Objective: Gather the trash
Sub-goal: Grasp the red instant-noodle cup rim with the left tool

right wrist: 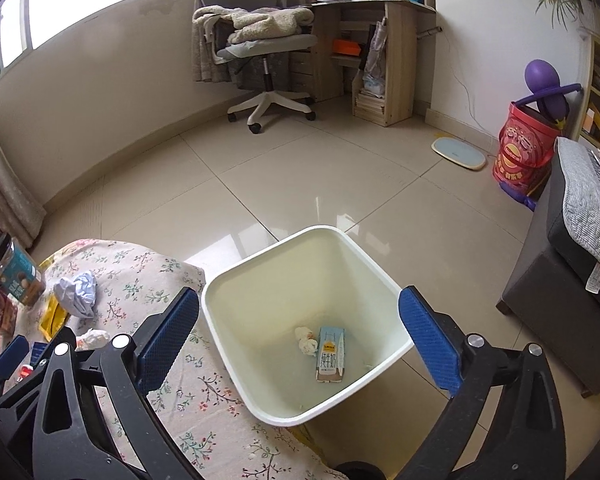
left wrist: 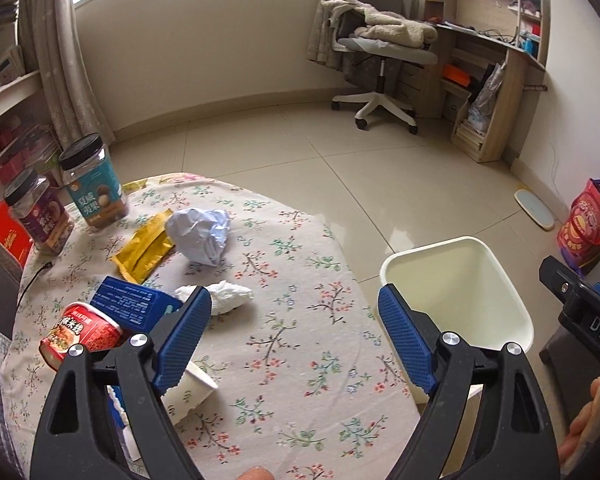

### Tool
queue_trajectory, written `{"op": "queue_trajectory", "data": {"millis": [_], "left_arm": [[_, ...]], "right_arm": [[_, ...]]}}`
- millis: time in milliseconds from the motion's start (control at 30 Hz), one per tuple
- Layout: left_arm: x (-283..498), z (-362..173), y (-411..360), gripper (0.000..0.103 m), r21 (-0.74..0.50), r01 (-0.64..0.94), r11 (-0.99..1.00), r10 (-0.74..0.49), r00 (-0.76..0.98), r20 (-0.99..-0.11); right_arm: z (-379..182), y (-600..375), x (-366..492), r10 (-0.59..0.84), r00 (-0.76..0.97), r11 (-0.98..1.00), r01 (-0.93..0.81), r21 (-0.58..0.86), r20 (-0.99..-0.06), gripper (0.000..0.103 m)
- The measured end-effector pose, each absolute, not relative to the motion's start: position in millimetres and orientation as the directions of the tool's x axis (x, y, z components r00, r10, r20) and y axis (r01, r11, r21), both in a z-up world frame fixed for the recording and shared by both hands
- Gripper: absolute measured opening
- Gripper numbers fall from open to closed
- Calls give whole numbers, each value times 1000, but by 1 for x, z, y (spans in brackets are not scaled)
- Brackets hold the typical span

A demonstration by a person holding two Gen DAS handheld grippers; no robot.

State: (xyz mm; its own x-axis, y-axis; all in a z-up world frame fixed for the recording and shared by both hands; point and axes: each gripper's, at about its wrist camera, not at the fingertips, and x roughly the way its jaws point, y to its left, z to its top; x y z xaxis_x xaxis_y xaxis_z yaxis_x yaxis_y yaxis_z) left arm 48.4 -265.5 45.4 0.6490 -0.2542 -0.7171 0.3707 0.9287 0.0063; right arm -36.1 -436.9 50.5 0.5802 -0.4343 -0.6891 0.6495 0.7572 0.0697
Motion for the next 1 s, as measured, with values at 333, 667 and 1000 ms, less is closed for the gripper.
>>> {"op": "queue_trajectory", "data": {"millis": [333, 667, 1000], "left_arm": [[58, 43, -210, 86, 52, 290, 955, -169, 683, -711], [78, 31, -139, 87, 56, 180, 982, -81, 672, -736], [105, 13, -69, 87, 50, 102, 994, -21, 594, -804]], "right_arm": [[50, -393, -12, -375, 618, 828, 559, 50, -692, 96], [39, -329, 25, -295, 633, 900, 435, 14, -716, 96], [23, -275, 54, -233, 621, 942, 336, -14, -748, 96]]}}
